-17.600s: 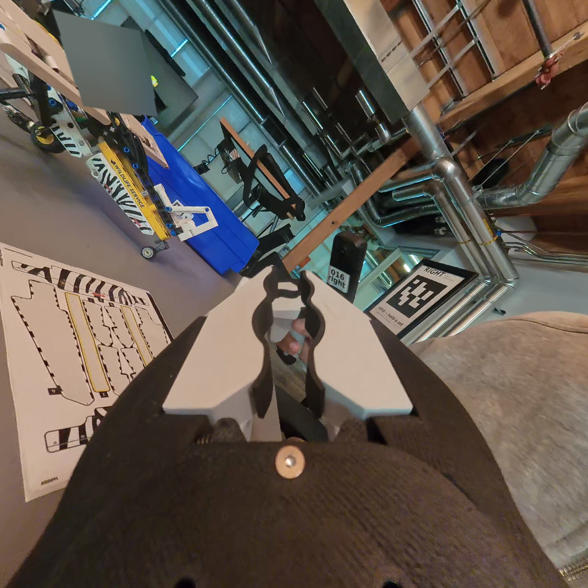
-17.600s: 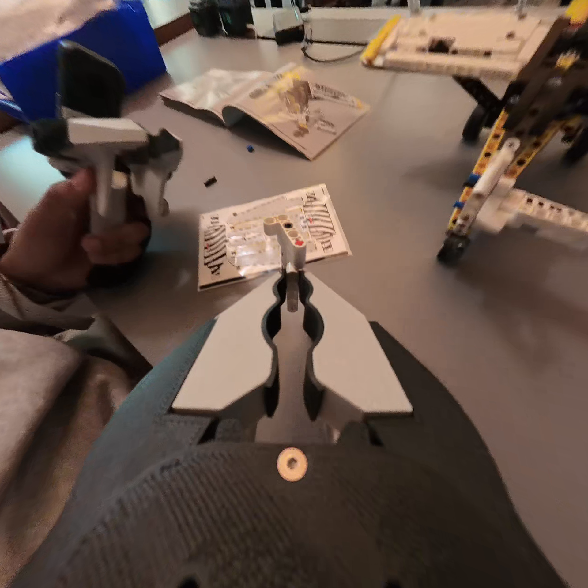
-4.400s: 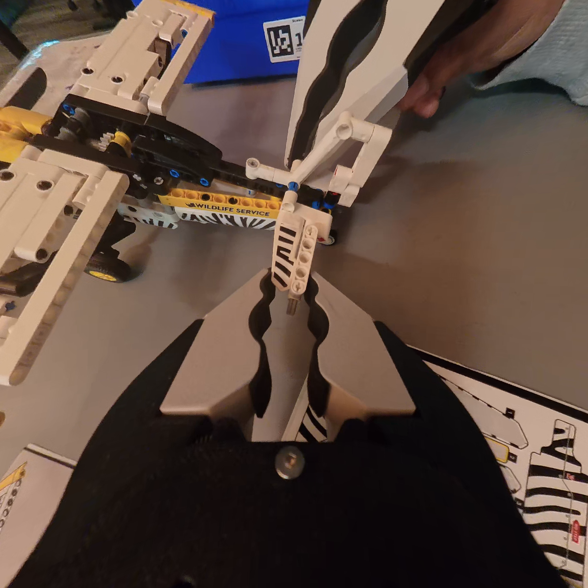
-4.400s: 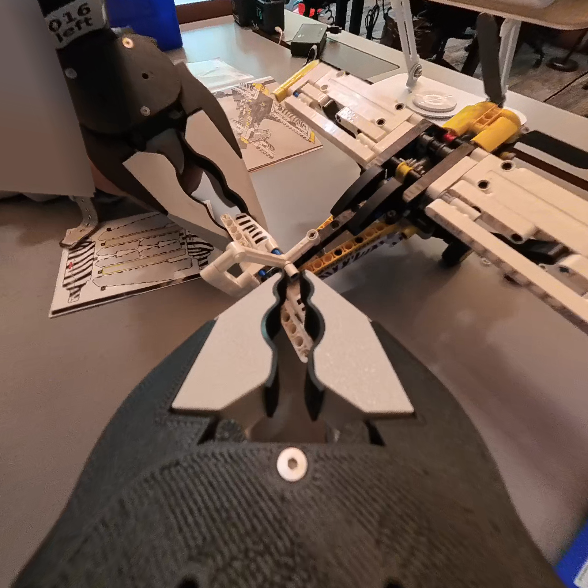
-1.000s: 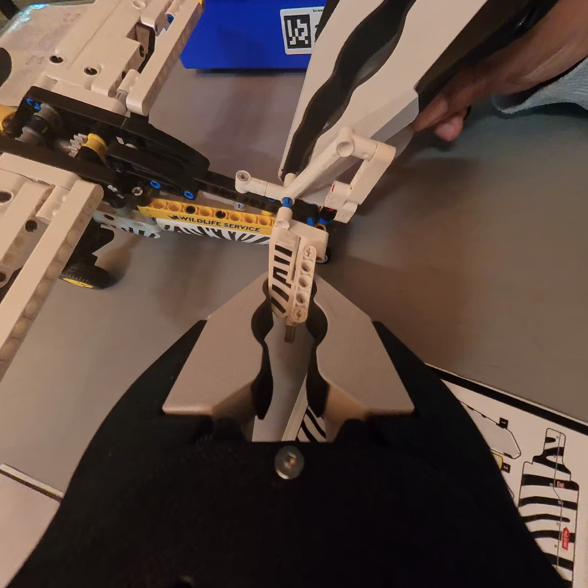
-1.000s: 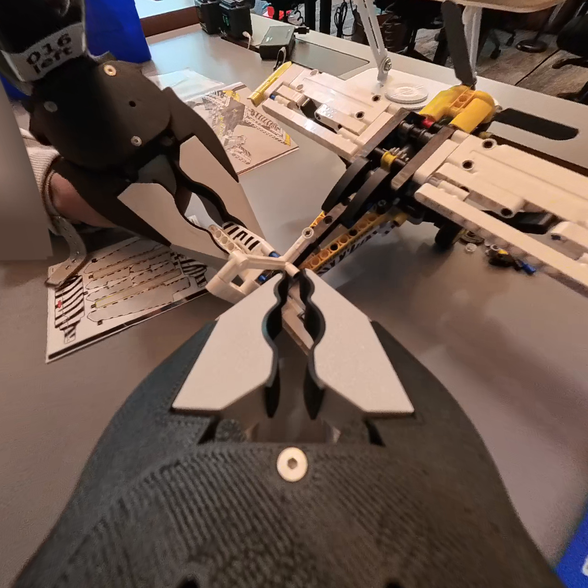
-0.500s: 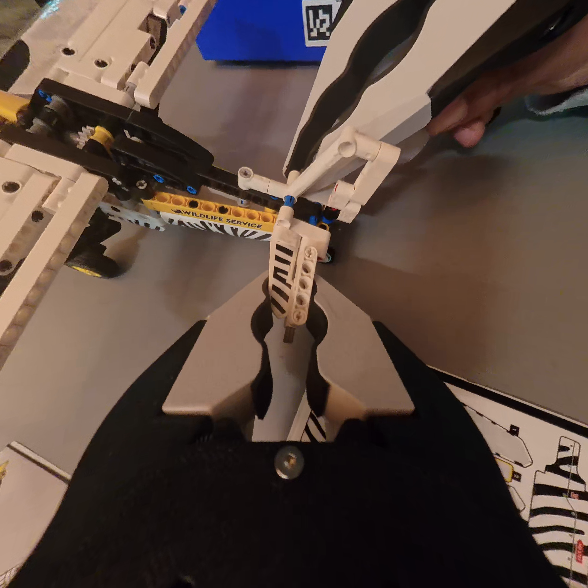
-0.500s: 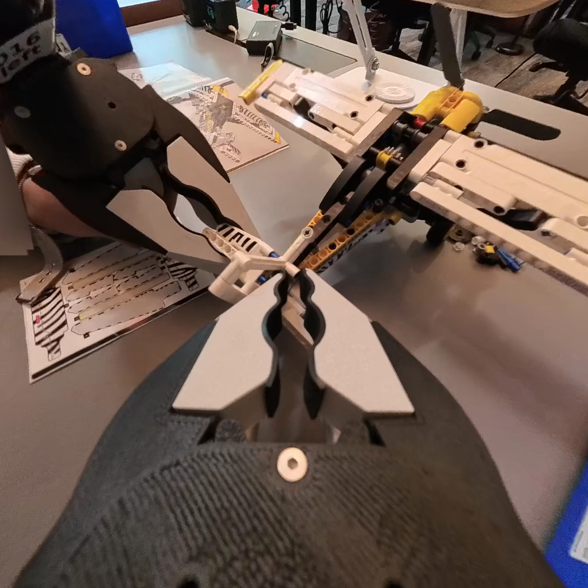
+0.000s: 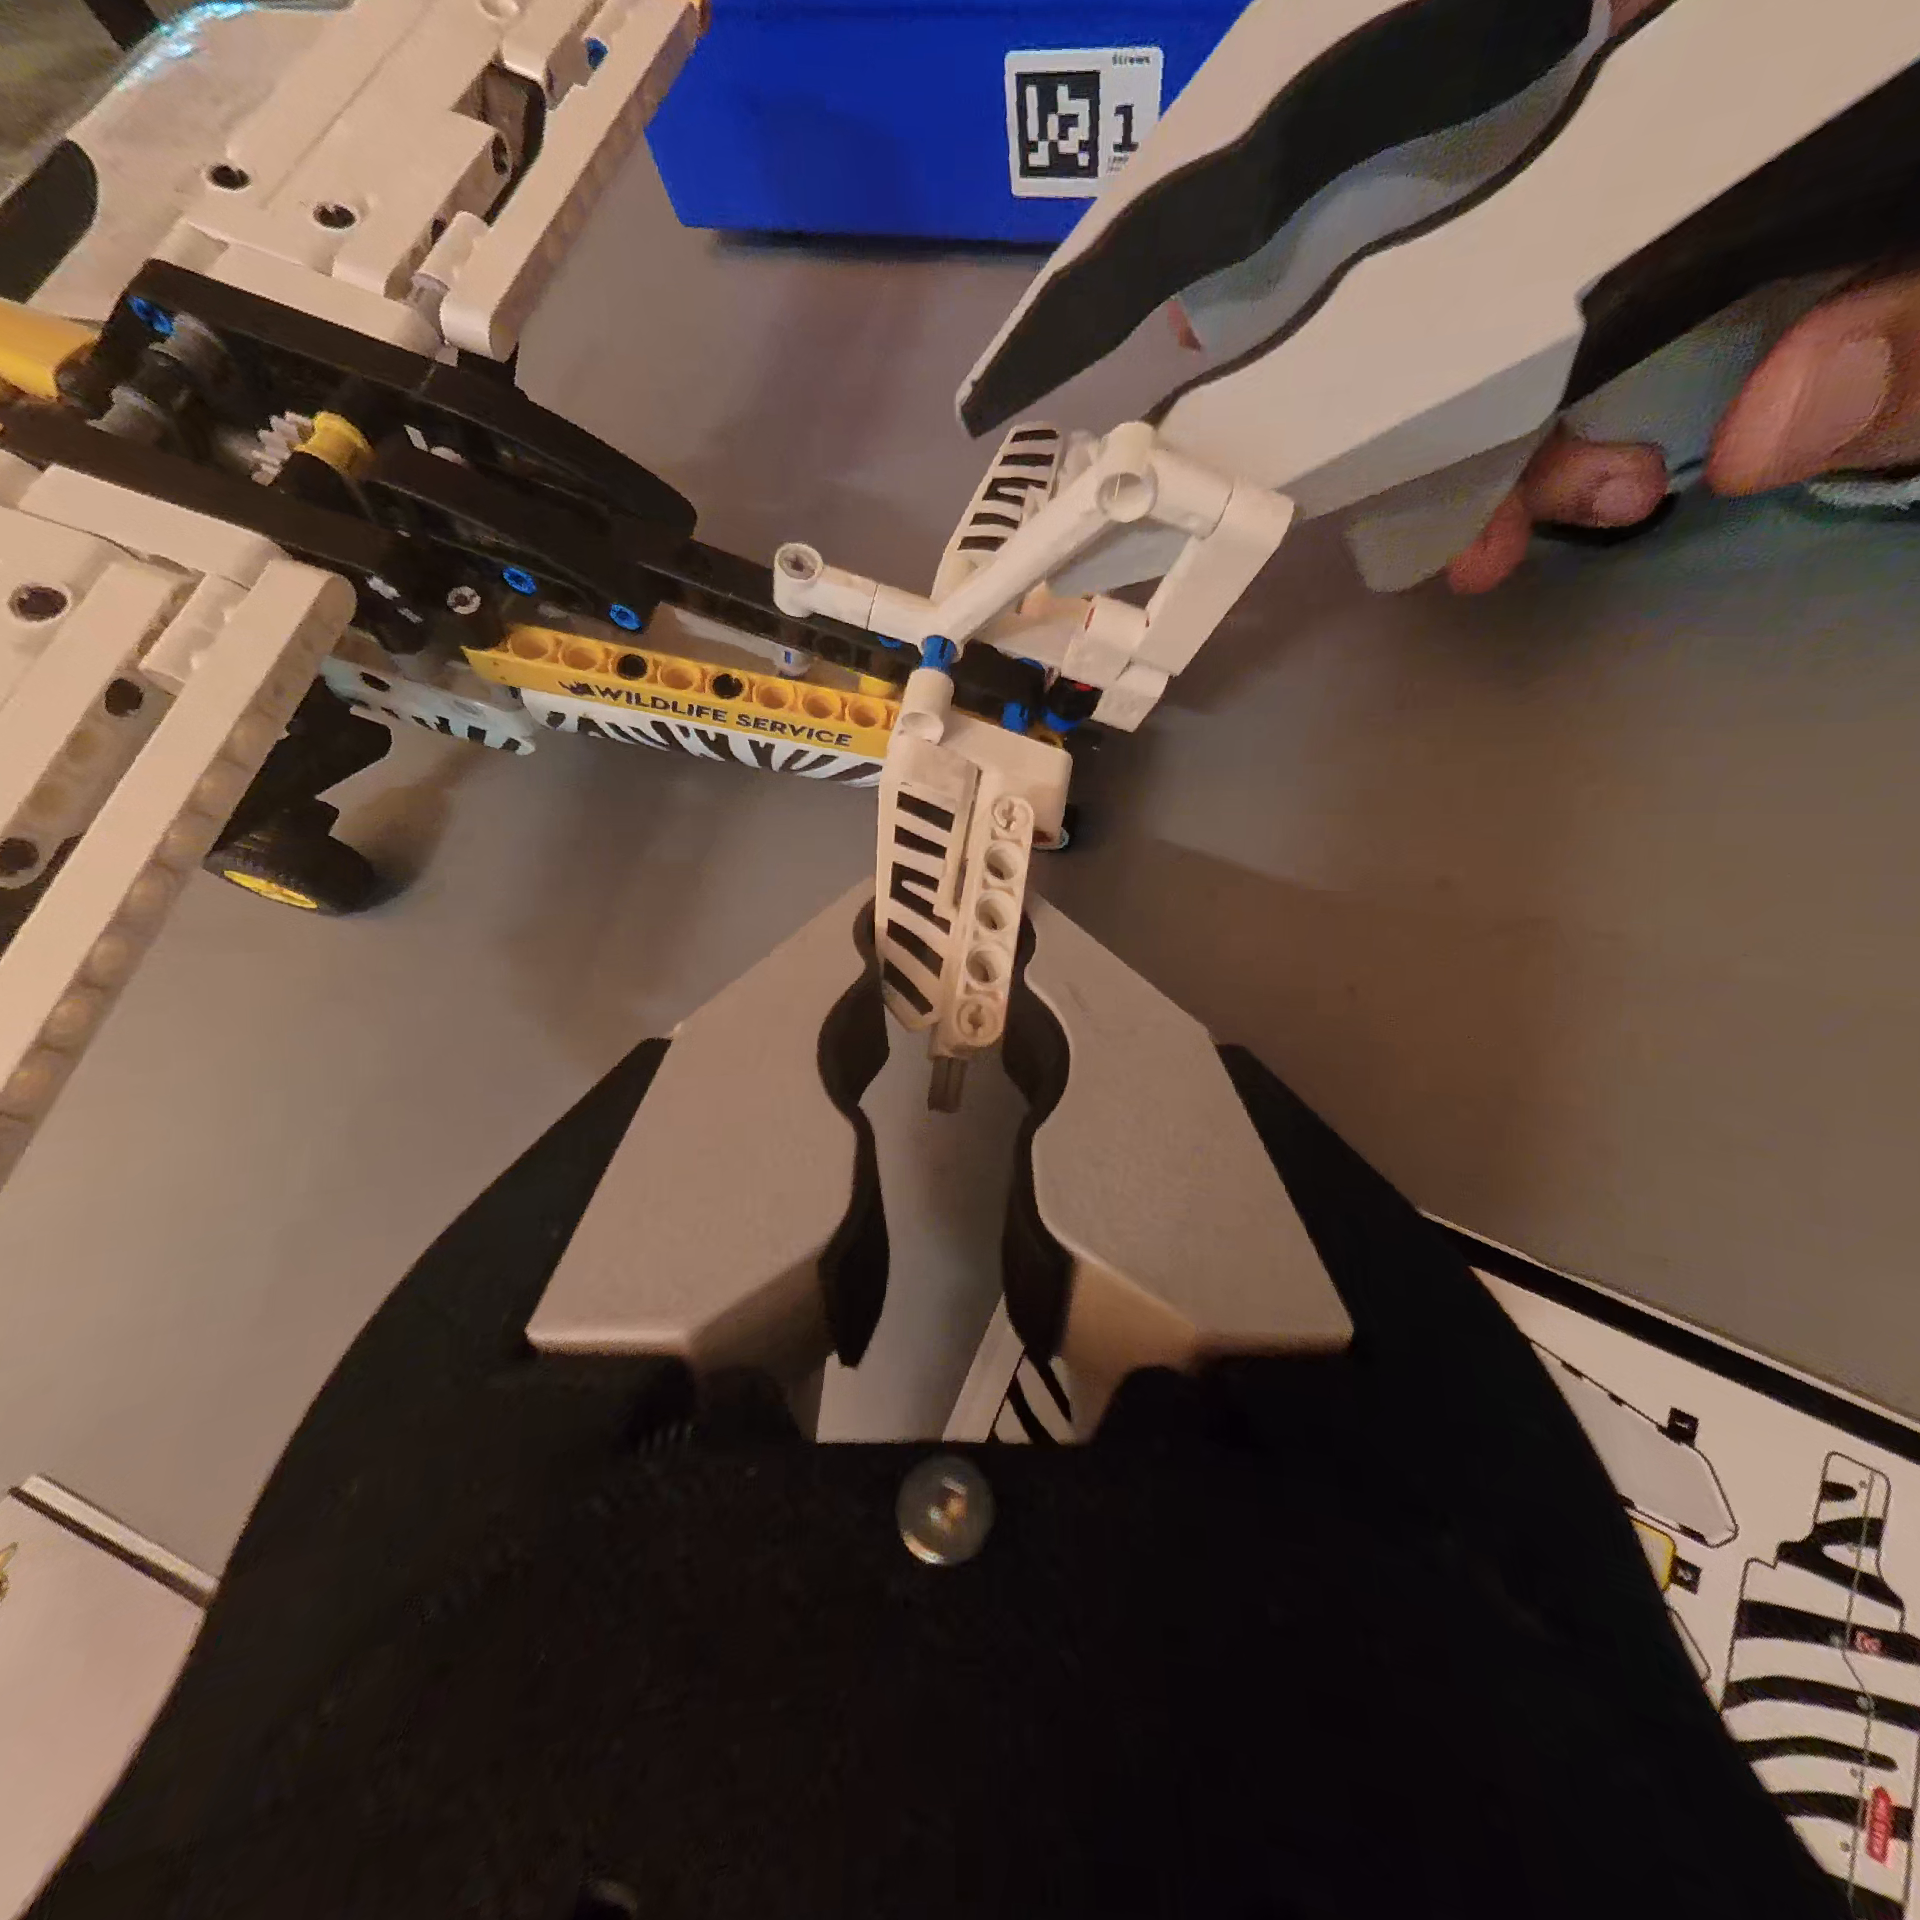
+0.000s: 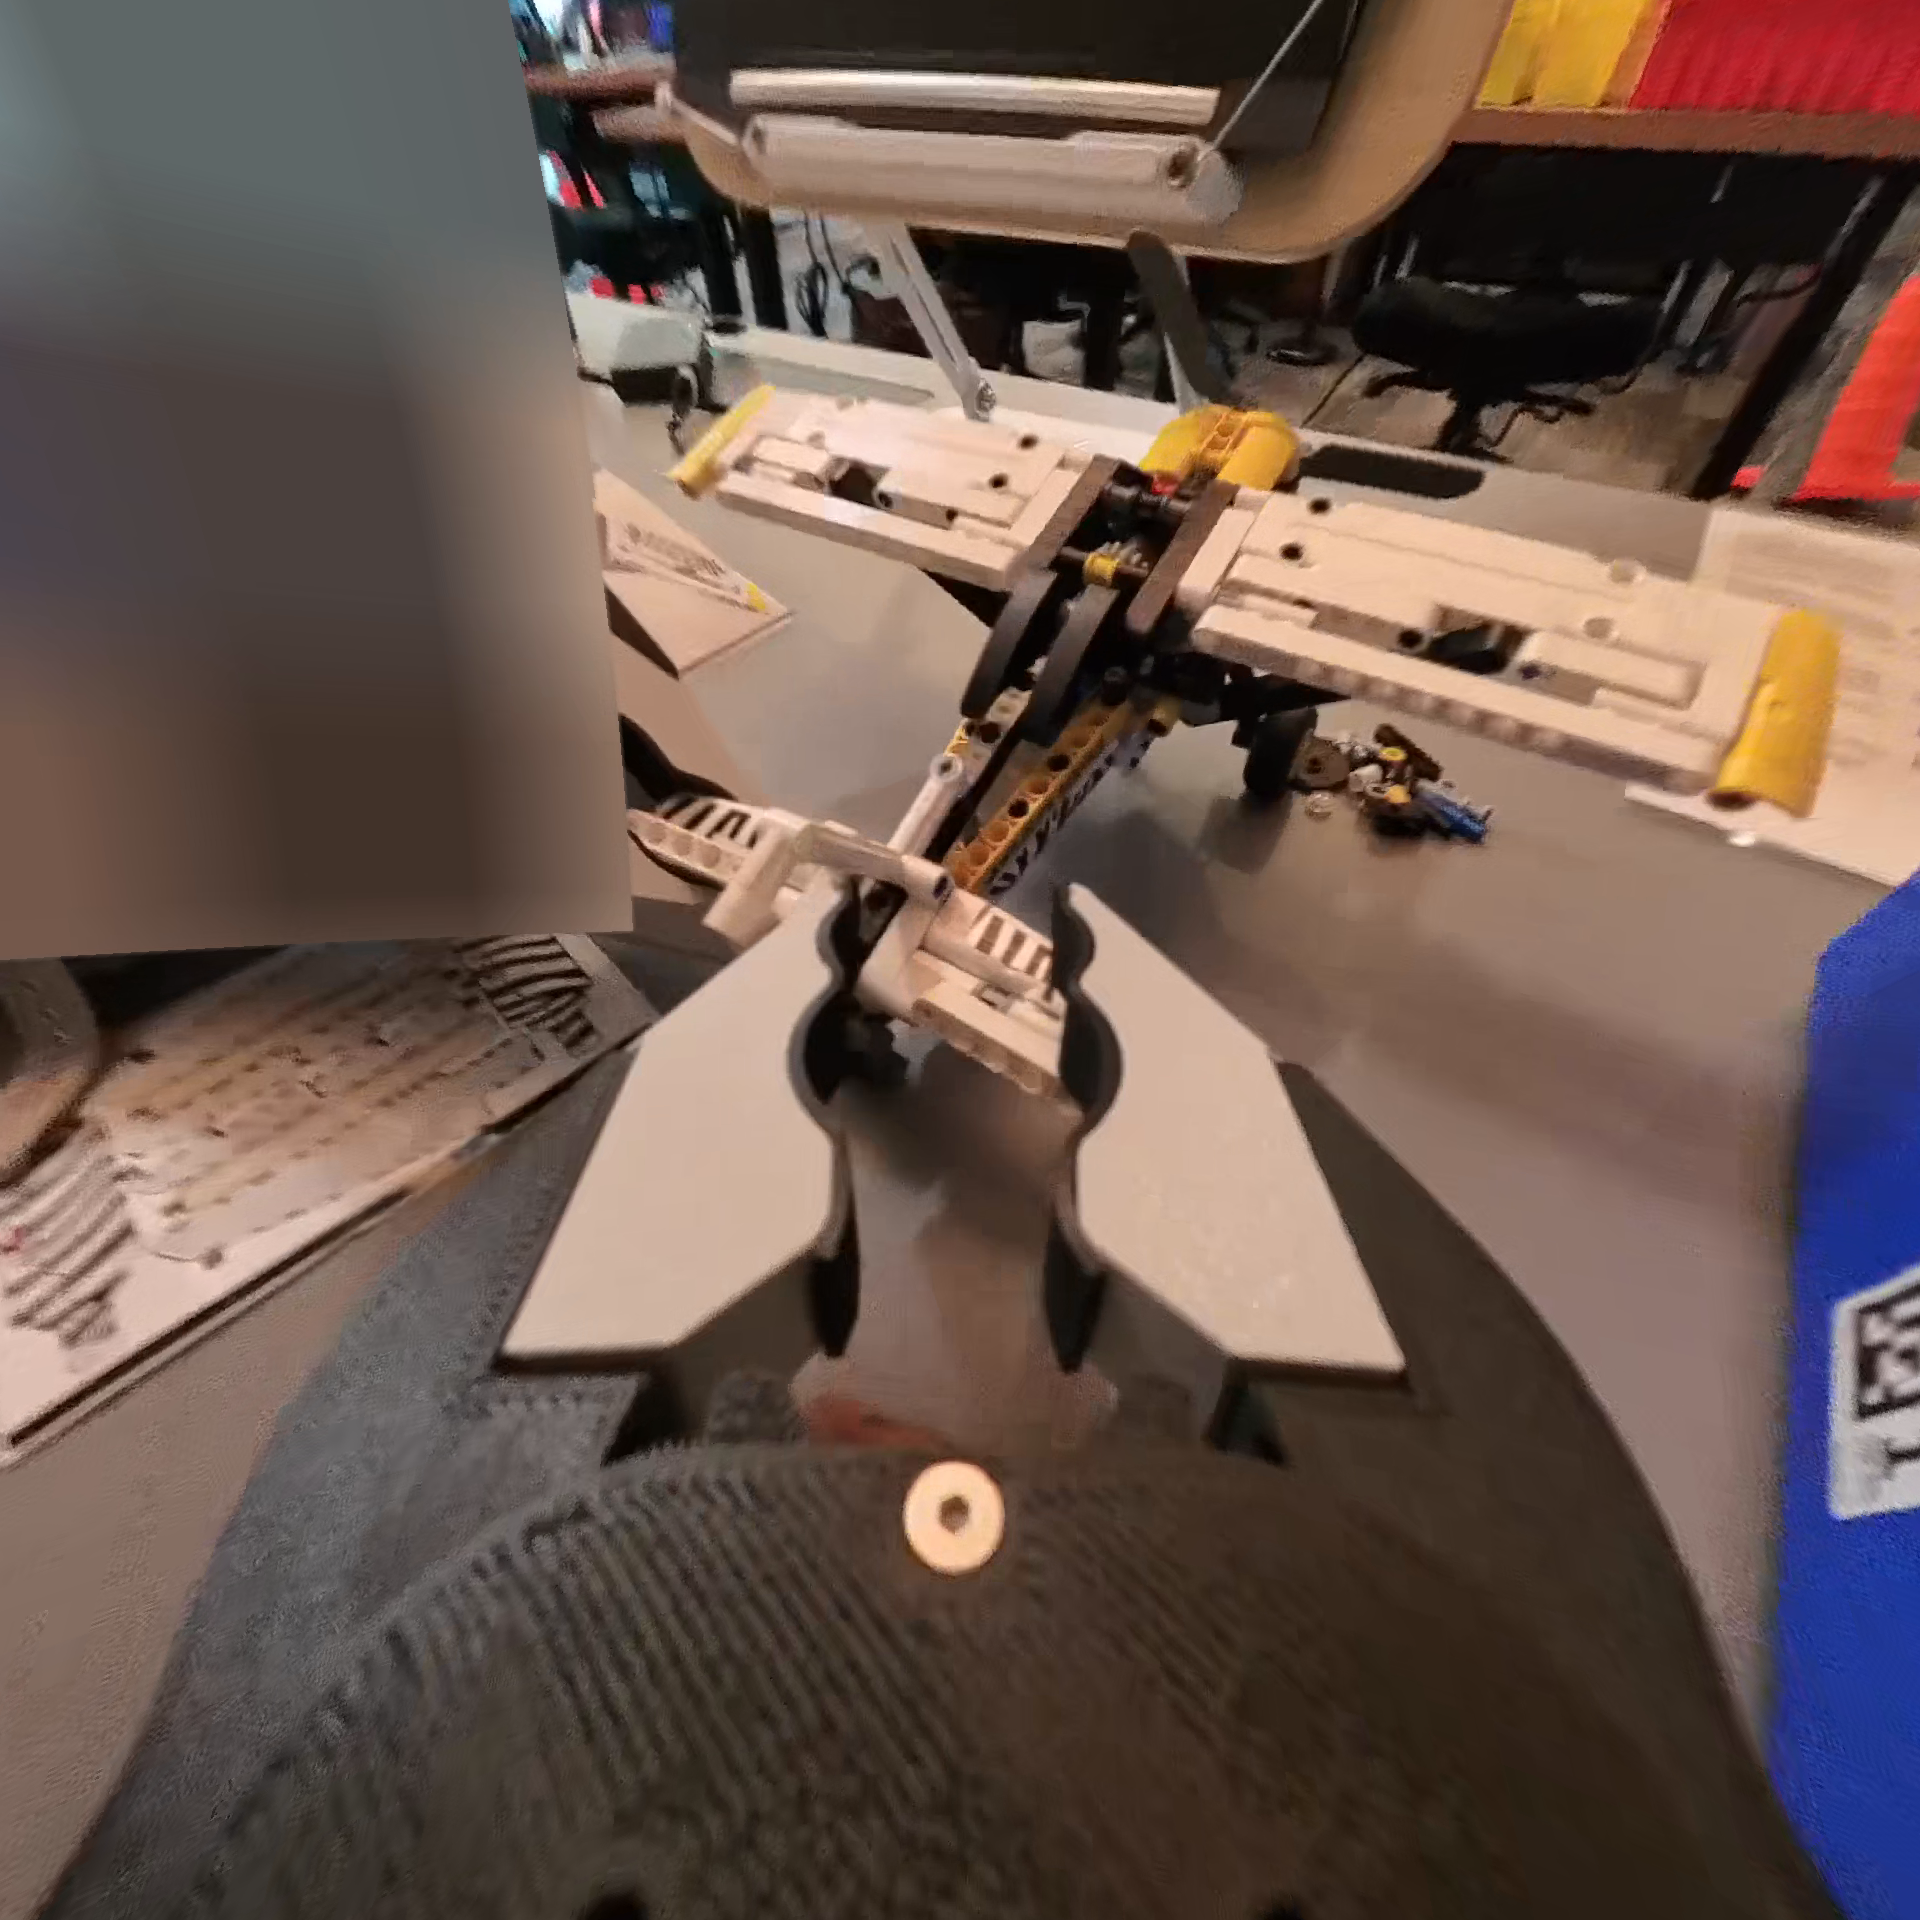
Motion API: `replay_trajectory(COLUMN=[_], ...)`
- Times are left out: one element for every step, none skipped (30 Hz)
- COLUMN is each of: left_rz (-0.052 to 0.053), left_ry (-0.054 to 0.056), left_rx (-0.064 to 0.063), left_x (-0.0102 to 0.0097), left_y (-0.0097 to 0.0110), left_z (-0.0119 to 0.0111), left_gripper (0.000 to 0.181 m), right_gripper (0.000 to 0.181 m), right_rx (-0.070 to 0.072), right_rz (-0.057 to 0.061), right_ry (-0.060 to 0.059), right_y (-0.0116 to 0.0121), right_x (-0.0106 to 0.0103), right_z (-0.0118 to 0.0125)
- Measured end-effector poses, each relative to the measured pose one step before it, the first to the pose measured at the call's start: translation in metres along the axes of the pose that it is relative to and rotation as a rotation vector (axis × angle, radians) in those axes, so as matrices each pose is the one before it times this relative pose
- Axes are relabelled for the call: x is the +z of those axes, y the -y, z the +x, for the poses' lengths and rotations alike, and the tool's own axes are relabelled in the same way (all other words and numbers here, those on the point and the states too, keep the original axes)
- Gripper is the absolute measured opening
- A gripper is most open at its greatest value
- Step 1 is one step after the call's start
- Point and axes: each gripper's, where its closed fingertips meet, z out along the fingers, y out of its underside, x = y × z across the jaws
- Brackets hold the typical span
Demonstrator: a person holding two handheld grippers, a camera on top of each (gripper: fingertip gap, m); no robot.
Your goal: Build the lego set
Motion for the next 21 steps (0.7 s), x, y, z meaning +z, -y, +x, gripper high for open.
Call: replay_trajectory(left_rz=[-0.0041,-0.0018,0.0014,0.001,-0.0012,0.0003,-0.0011,0.0003,-0.0009,0.0018,0.0026,0.0001,-0.0016,-0.001,-0.0006,-0.0009,-0.0008,0.0006,0.0001,0.0008,-0.0001], left_ry=[-0.0043,-0.005,-0.0067,-0.0052,-0.0009,0.0002,0.0005,-0.0023,-0.0031,-0.0012,-0.0001,0.0008,-0.0004,-0.0016,-0.0003,0.0009,0.002,0.0005,-0.0006,-0.0014,-0.0003], left_rx=[0.0029,-0.0029,-0.0073,-0.006,-0.0008,0.0022,0.0013,-0.0016,-0.003,-0.0024,-0.0023,-0.0033,-0.0028,-0.0011,0.0002,0.0015,0.0013,0.0003,-0.0002,-0.0005,0.0], left_x=[0.00038,0.00001,-0.00004,0.00012,0.00038,0.00029,0.00019,0.00013,0.00011,-0.00023,-0.00022,-0.00006,0.00006,0.00013,0.00013,0.00011,0.00004,-0.00003,-0.00005,0.00004,0.00009], left_y=[-0.00074,-0.00038,0.00023,0.00025,-0.00006,0.00004,-0.00004,-0.00002,-0.00017,0.00008,0.0003,-0.00019,-0.00026,-0.00013,-0.00006,-0.00021,-0.00013,0.00004,0.0001,0.00009,0.00006], left_z=[0.00015,0.0002,0.00062,0.0007,0.0003,0.0003,0.00019,0.00023,0.00032,0.00001,-0.00006,-0.00014,-0.00008,0.00016,0.00021,0.00018,-0.00007,0.00003,0.00009,0.00013,0.00012], left_gripper=[0.015,0.015,0.015,0.015,0.015,0.015,0.015,0.015,0.015,0.015,0.014,0.014,0.014,0.014,0.014,0.014,0.015,0.014,0.014,0.015,0.015], right_gripper=[0.032,0.024,0.019,0.026,0.031,0.035,0.039,0.043,0.044,0.043,0.038,0.028,0.014,0.008,0.012,0.019,0.023,0.023,0.029,0.044,0.054], right_rx=[-0.0373,-0.0322,-0.0263,-0.0144,0.0074,0.0392,0.0485,0.0393,0.0228,0.0119,0.0047,-0.0042,-0.0146,-0.021,-0.0168,-0.0103,-0.0056,-0.0065,-0.0114,-0.0126,-0.0148], right_rz=[-0.0053,-0.0073,-0.0087,0.0002,0.0117,0.0247,0.0261,0.0127,0.003,0.0055,0.0089,0.009,0.0005,-0.0052,-0.001,0.0025,0.0022,-0.0088,-0.0187,-0.0148,-0.0063], right_ry=[-0.0017,0.018,0.0185,-0.0001,0.0076,0.0117,0.0312,0.0381,0.0135,0.0104,0.014,0.0138,0.0089,-0.0138,-0.0351,-0.0275,-0.0057,0.0118,0.0007,-0.0196,0.0051], right_y=[0.00042,0.00077,0.00042,0.00113,0.0017,0.00259,0.00204,-0.00033,-0.00185,-0.00073,0.0007,0.00128,0.00041,-0.00028,-0.00031,-0.00003,-0.00039,-0.00219,-0.00371,-0.00336,-0.00191], right_x=[0.00237,0.00128,0.00004,-0.00178,-0.00329,-0.00389,-0.00367,-0.00321,-0.00229,-0.00191,-0.00101,0.00049,0.00145,0.00086,-0.00011,-0.00088,-0.00076,-0.00046,-0.00098,-0.00156,-0.00201], right_z=[-0.0013,-0.00334,-0.00198,0.00241,0.00279,0.0028,-0.00047,-0.00296,-0.00101,-0.00264,-0.0049,-0.00575,-0.00525,-0.00125,0.00286,0.00306,0.00127,-0.00014,0.00242,0.00592,0.00269])
